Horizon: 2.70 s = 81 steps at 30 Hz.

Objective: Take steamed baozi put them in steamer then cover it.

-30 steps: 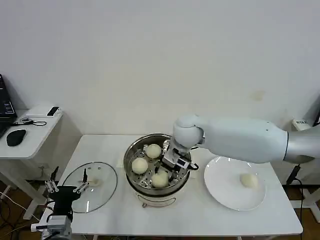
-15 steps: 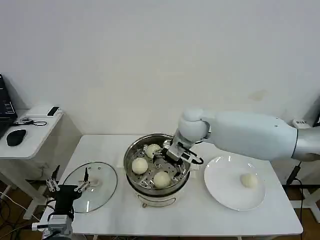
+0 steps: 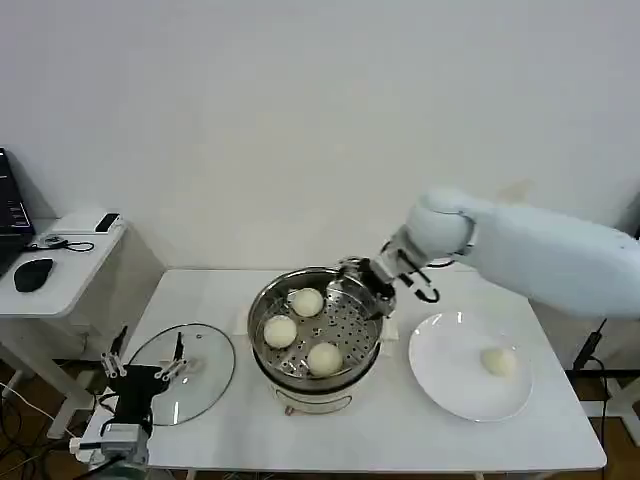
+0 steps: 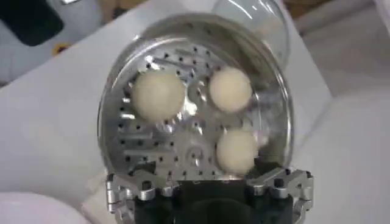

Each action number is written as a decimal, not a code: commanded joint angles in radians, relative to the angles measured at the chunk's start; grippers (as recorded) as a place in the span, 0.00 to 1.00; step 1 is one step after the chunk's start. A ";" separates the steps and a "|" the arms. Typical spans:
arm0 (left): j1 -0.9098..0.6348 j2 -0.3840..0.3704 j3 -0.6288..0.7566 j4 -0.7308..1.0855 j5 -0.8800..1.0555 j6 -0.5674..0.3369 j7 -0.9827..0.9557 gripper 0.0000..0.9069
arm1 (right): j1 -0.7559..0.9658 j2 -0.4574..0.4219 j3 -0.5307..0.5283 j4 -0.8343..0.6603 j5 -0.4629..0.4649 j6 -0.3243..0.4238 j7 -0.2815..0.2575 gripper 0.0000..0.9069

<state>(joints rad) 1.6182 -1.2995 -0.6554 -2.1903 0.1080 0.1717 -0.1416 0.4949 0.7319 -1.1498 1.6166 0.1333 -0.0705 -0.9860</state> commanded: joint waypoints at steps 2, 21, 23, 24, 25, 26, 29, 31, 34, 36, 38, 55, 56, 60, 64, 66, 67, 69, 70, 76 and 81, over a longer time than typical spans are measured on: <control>-0.010 0.007 0.035 0.014 0.002 0.010 -0.002 1.00 | -0.082 -0.349 0.031 0.038 -0.060 -0.107 0.020 1.00; 0.006 0.005 0.065 0.010 0.024 0.012 -0.004 1.00 | -0.881 -0.420 0.673 -0.157 -0.274 -0.059 0.054 1.00; 0.008 0.004 0.063 0.007 0.025 0.012 -0.004 1.00 | -0.887 -0.400 0.679 -0.184 -0.286 -0.056 0.052 1.00; 0.010 0.003 0.062 0.007 0.026 0.012 -0.004 1.00 | -0.888 -0.389 0.684 -0.193 -0.288 -0.056 0.053 1.00; 0.010 0.002 0.061 0.007 0.026 0.011 -0.004 1.00 | -0.889 -0.378 0.691 -0.206 -0.292 -0.054 0.055 1.00; 0.011 0.001 0.060 0.009 0.028 0.011 -0.004 1.00 | -0.894 -0.365 0.698 -0.215 -0.296 -0.054 0.055 1.00; 0.014 -0.002 0.058 0.012 0.031 0.007 -0.005 1.00 | -0.897 -0.336 0.709 -0.237 -0.300 -0.058 0.055 1.00; 0.017 -0.003 0.054 0.014 0.037 0.001 -0.004 1.00 | -0.896 -0.322 0.708 -0.261 -0.303 -0.055 0.054 1.00; 0.024 -0.004 0.046 0.014 0.034 -0.002 -0.004 1.00 | -0.888 -0.290 0.704 -0.299 -0.321 -0.049 0.055 1.00; 0.027 -0.004 0.044 0.016 0.034 -0.003 -0.004 1.00 | -0.883 -0.265 0.702 -0.332 -0.333 -0.046 0.057 1.00; 0.028 -0.004 0.042 0.019 0.034 -0.003 -0.004 1.00 | -0.882 -0.244 0.703 -0.350 -0.345 -0.044 0.058 1.00; 0.020 -0.010 0.040 0.036 0.036 -0.002 -0.004 1.00 | -0.851 -0.154 0.683 -0.418 -0.370 -0.048 0.066 0.90; 0.019 -0.010 0.040 0.035 0.036 -0.001 -0.004 1.00 | -0.844 -0.153 0.677 -0.419 -0.369 -0.050 0.063 0.89; 0.016 -0.010 0.040 0.035 0.036 0.000 -0.004 1.00 | -0.831 -0.153 0.662 -0.419 -0.367 -0.056 0.050 0.81; 0.014 -0.013 0.041 0.039 0.036 0.000 -0.004 1.00 | -0.820 -0.160 0.656 -0.415 -0.367 -0.073 0.027 0.76; 0.013 -0.014 0.042 0.039 0.036 0.000 -0.004 1.00 | -0.811 -0.168 0.652 -0.410 -0.368 -0.077 0.011 0.74; 0.013 -0.014 0.042 0.039 0.036 0.000 -0.005 1.00 | -0.809 -0.172 0.650 -0.408 -0.367 -0.077 0.007 0.74; 0.013 -0.014 0.043 0.039 0.036 0.000 -0.005 1.00 | -0.799 -0.183 0.643 -0.397 -0.354 -0.082 -0.002 0.73; 0.012 -0.014 0.043 0.039 0.036 0.000 -0.005 1.00 | -0.788 -0.193 0.637 -0.386 -0.344 -0.085 -0.010 0.74; 0.008 -0.013 0.049 0.040 0.038 0.000 -0.004 1.00 | -0.696 -0.244 0.594 -0.308 -0.291 -0.116 -0.023 0.74; 0.004 -0.009 0.050 0.042 0.037 0.000 -0.004 1.00 | -0.543 -0.276 0.464 -0.236 -0.215 -0.165 -0.022 0.74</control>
<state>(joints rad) 1.6230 -1.3092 -0.6056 -2.1481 0.1453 0.1717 -0.1459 -0.2144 0.4961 -0.5649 1.2940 -0.1615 -0.1876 -0.9942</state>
